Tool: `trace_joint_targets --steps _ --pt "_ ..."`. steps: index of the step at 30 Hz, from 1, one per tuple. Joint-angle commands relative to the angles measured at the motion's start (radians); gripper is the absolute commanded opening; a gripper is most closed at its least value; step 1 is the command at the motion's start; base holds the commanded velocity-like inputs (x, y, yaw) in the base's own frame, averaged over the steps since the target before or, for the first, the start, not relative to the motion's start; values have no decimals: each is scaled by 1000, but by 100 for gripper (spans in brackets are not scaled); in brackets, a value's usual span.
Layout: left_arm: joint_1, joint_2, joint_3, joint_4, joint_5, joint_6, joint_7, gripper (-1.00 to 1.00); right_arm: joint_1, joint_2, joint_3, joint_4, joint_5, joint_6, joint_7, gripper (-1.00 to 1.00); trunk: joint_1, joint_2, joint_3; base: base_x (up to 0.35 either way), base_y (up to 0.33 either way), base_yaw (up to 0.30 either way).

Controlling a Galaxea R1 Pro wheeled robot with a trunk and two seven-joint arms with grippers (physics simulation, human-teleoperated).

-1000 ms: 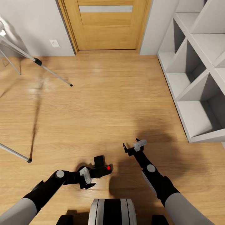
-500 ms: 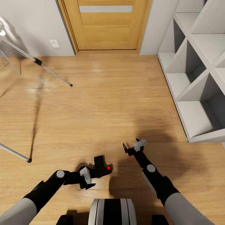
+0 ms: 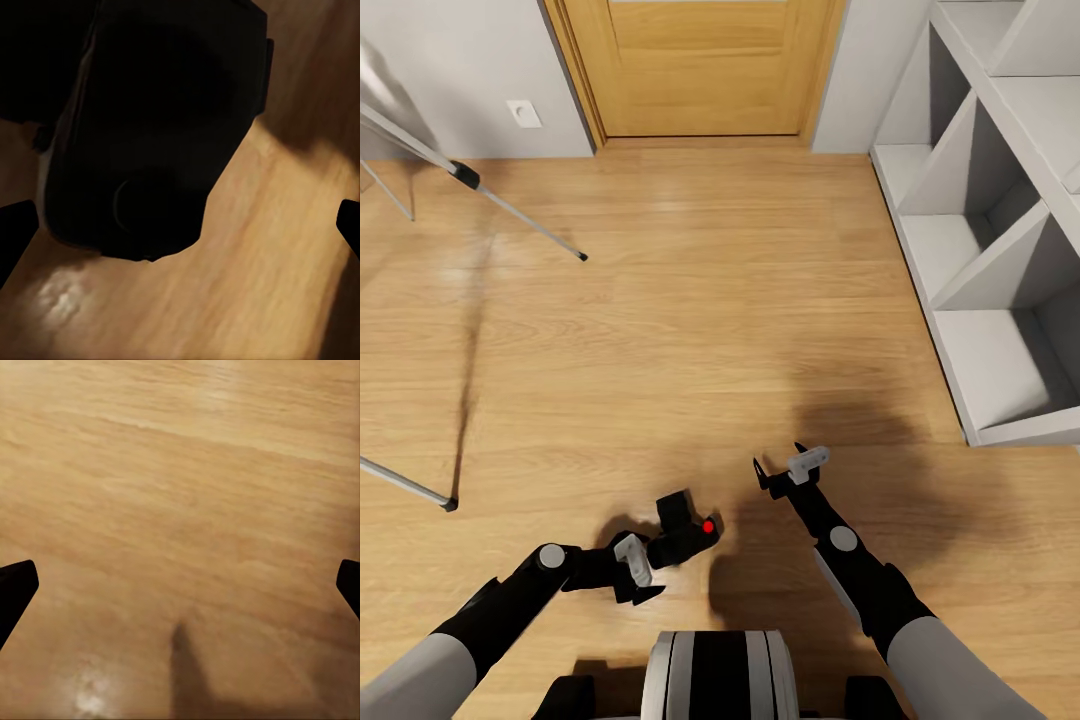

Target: Attach the digital camera to the camera tripod in the bedroom.

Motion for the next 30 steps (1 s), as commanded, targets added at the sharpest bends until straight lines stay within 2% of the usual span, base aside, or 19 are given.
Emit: trace_joint_targets --steps 1,19,22,30 --pt "0 1 -1 -2 -5 1 -1 100 0 0 2 0 0 -3 1 100 0 0 -1 0 0 0" --pt "0 17 9 -3 -5 0 -1 100 0 -1 2 0 0 -3 1 100 0 0 -1 0 0 0" --pt "0 17 21 -3 -5 0 -1 100 0 0 2 0 0 -3 1 100 0 0 -1 0 0 0" --pt "0 23 96 -4 -5 -1 -2 100 0 -1 2 0 0 -3 1 100 0 0 -1 0 0 0"
